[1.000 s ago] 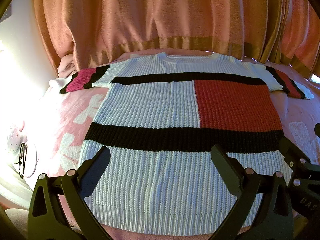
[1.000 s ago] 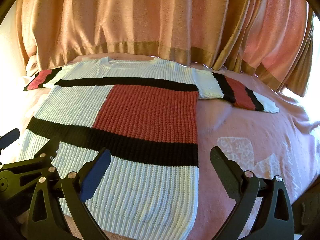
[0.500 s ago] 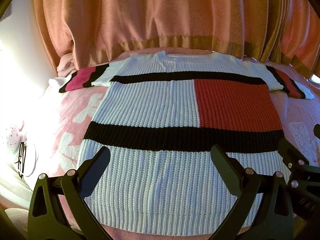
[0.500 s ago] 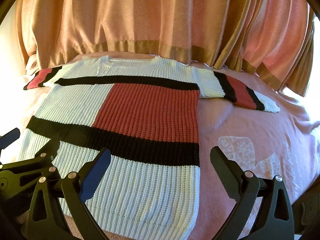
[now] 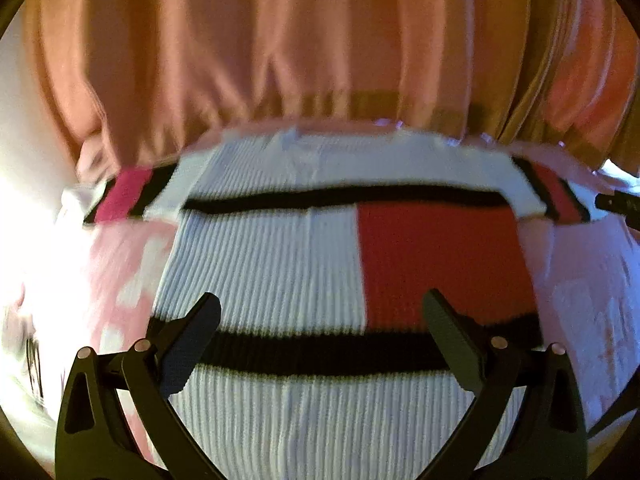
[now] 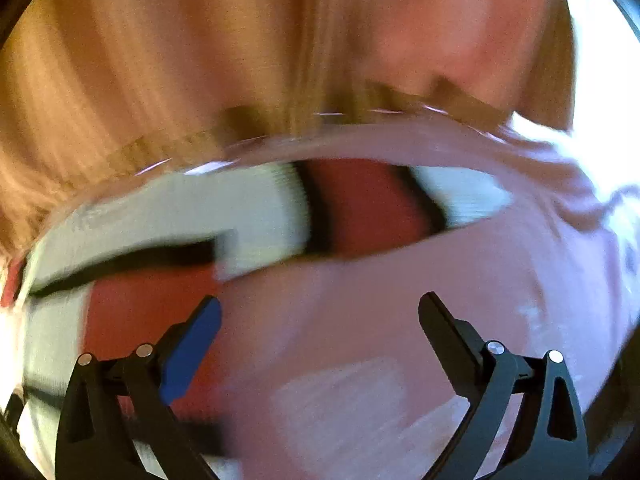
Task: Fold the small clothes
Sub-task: 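Grasp the striped sleeve cuff with the right gripper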
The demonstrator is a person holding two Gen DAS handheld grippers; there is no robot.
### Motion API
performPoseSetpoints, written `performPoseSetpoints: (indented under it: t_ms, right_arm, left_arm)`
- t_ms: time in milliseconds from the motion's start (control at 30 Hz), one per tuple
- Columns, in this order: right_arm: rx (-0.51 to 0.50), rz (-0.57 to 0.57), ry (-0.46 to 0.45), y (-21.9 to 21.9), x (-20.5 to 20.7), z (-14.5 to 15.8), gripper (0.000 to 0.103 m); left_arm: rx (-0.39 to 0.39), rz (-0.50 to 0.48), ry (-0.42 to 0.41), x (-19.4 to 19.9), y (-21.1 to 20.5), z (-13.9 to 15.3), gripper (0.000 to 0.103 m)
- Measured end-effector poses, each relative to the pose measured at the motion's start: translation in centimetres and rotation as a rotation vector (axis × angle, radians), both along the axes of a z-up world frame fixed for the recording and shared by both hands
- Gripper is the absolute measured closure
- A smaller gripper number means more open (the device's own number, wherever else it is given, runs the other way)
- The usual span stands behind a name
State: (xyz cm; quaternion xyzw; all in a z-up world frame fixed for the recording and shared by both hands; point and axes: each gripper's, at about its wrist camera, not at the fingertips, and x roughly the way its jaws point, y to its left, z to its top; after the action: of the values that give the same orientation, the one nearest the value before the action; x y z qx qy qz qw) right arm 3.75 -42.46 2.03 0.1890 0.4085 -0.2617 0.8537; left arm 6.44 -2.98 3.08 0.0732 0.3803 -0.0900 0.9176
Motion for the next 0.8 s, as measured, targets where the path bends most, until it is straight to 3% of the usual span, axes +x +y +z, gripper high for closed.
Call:
performPoseSetpoints:
  t_ms: [100, 167, 267, 400, 600, 700, 733, 800]
  right_arm:
    - [0.105, -0.144, -0.026, -7.9, -0.2, -2.7, 0.028]
    - [0.096, -0.198, 0.018, -11.3, -0.2, -4.9, 0.043]
    - [0.109, -0.261, 0.046, -15.1, -0.7, -7.9, 0.045]
    - [0.161, -0.299, 0.036, -18.1, -0.3, -10.4, 0.045]
    - [0.119, -0.281, -0.034, -18.7, 1.6, -10.4, 0.044]
    - [0.131, -0.246, -0.068, -19.1, 2.5, -10.4, 0.075]
    - [0.148, -0.23, -0.084, -19.2, 2.8, -10.5, 0.095]
    - [0.145, -0.23, -0.125, -18.8, 3.1, -9.4, 0.095]
  left_arm:
    - [0.004, -0.037, -0.04, 1.4, -1.8, -0.5, 0.005]
    - [-0.008, -0.052, -0.023, 1.9, -2.9, -1.7, 0.005]
    - [-0.019, -0.107, 0.05, 2.2, -4.7, -3.6, 0.005]
    - [0.008, -0.157, 0.074, 2.0, -6.4, -5.3, 0.005]
    - [0.03, -0.18, 0.129, 2.4, -7.3, -7.2, 0.005]
    - [0.031, -0.171, 0.138, 2.6, -6.8, -7.4, 0.005]
    - [0.023, -0.167, 0.142, 2.7, -6.7, -7.3, 0.005]
    - [0.013, -0.158, 0.142, 2.9, -6.4, -7.2, 0.005]
